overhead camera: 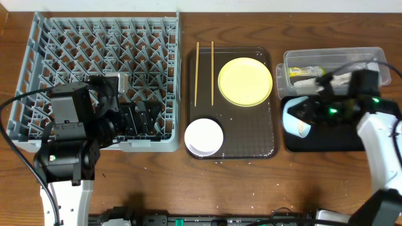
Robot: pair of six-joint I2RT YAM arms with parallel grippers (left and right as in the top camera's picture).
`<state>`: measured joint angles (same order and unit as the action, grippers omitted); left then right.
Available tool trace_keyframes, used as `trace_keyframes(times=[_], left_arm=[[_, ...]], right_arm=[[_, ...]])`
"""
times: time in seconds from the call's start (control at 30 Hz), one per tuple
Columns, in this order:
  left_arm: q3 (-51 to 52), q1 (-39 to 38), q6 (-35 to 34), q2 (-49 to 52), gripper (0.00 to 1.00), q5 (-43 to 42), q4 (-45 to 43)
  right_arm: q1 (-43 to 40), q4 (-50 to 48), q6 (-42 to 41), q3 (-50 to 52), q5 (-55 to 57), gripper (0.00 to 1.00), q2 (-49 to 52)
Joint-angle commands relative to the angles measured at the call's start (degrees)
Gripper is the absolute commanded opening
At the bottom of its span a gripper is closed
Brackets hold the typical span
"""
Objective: Sort waste into correct bins and load items into the dishwasher
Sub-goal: 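Tip the blue bowl over the black tray to dump the rice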
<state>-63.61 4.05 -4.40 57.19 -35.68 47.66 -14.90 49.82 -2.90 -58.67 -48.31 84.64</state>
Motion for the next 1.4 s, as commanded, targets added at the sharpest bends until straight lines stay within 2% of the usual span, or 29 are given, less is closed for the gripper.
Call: trace_keyframes(times=[0.0, 0.27, 0.53, 0.6, 0.63, 0.7, 0.8, 0.87, 0.97, 1.03, 1.07, 1.13, 1.17, 1.23, 1.3, 1.37], left_arm=[[-1.51, -0.17, 1.01, -0.33, 0.85, -0.72, 0.04], [-1.51, -0.17, 1.01, -0.33, 0.85, -0.72, 0.07], [-1.51, -0.17, 1.01, -0.33, 0.85, -0.72, 0.26], [-1.51, -0.17, 1.01, -0.33, 0.85, -0.74, 0.26], [-1.51, -0.17, 1.01, -0.35, 0.85, -0.72, 0.26], [-1.51, -0.17, 1.01, -0.33, 0.85, -0.72, 0.24], [-1.51, -0.17, 1.01, -0.35, 0.85, -0.74, 0.52], [-1.51, -0.17, 1.01, -0.35, 0.85, -0.74, 0.94], [-1.51, -0.17, 1.01, -0.35, 0.85, -0.74, 1.16], [-1.51, -0.17, 1.01, -0.35, 0.85, -0.74, 1.09], [-1.51, -0.17, 1.01, -0.35, 0.85, -0.74, 1.05], [-1.51, -0.17, 0.98, -0.35, 0.85, -0.74, 1.09], [-1.51, -0.17, 0.98, -0.35, 0.85, -0.74, 1.09], [-1.51, -0.17, 0.98, -0.35, 0.85, -0.76, 1.09], [-1.51, -0.17, 0.98, -0.35, 0.85, -0.76, 1.11], [-1.51, -0.17, 0.98, -0.35, 0.85, -0.76, 1.09]], right_arm=[[-6.49, -2.89, 7.06, 2.93, -17.59, 0.01, 1.88], [-16.57, -9.53, 12.5, 7.82, -34.38, 0.01, 4.79], [-20.46, -8.74, 12.98, 7.91, -35.89, 0.01, 4.79], [-20.39, -8.44, 15.26, 7.91, -39.58, 0.01, 4.76], [-20.46, -9.14, 16.02, 7.91, -37.75, 0.01, 4.79], [-20.76, -10.47, 11.1, 7.91, -32.48, 0.01, 5.07], [-20.65, -9.27, 11.43, 8.0, -32.09, 0.01, 5.05], [-21.03, -9.53, 7.76, 8.02, -28.06, 0.01, 5.11], [-21.16, -10.01, 11.17, 8.07, -34.58, 0.01, 5.09], [-21.27, -11.5, 6.54, 8.07, -31.95, 0.01, 5.16], [-21.24, -11.28, 5.38, 8.07, -34.6, 0.01, 5.16], [-21.07, -11.63, 9.86, 8.07, -38.47, 0.01, 5.16], [-21.16, -12.46, 8.9, 8.07, -34.05, 0.01, 5.16], [-21.46, -11.76, 1.14, 8.11, -26.6, 0.01, 5.16], [-21.42, -11.41, 6.08, 8.13, -32.76, 0.01, 5.16], [-21.51, -11.96, 4.87, 8.13, -28.7, 0.01, 5.16]])
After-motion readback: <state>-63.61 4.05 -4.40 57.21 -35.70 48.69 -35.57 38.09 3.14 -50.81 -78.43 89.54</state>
